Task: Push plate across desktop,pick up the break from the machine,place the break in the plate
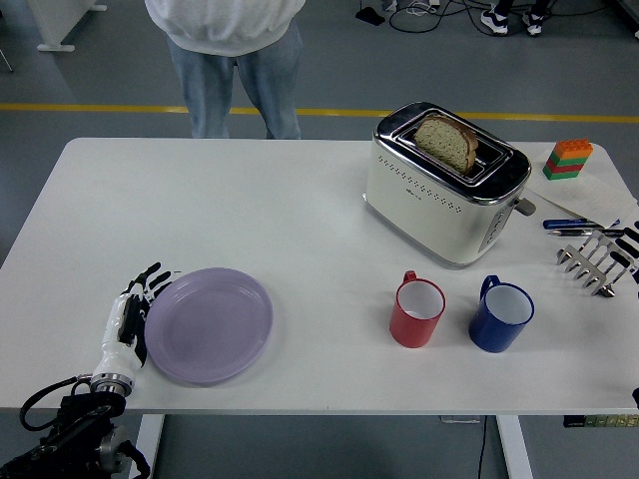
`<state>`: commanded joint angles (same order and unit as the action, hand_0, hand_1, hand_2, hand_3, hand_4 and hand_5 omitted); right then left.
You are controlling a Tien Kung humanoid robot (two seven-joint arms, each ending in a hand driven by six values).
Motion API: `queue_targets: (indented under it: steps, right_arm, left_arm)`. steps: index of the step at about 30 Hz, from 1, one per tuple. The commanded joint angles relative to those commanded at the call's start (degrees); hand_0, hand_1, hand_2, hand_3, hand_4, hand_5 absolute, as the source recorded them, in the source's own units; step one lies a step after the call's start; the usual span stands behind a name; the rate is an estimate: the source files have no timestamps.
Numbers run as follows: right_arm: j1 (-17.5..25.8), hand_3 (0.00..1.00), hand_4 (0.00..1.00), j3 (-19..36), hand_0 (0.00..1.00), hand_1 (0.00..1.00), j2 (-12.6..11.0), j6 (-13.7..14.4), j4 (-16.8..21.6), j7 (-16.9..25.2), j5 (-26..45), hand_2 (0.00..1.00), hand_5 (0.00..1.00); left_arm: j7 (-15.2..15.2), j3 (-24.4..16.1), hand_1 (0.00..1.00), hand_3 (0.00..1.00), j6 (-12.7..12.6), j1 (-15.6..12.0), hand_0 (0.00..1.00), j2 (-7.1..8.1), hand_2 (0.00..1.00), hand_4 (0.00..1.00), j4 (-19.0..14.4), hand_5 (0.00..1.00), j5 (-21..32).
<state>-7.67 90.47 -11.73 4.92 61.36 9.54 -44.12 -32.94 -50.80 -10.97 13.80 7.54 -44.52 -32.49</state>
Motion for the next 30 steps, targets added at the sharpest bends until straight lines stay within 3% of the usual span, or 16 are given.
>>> queue_targets:
  steps: [30]
  right_arm:
    - [-0.34,0.621,0.509,-0.51,0.713,0.675,0.10,0.03,-0.11,0.02,0.05,0.676,0.415]
  left_arm:
    - [0.21,5.21,0.790,0.838,1.75,1.49,0.758,0.35,0.810,0.458,-2.15,0.998,8.15]
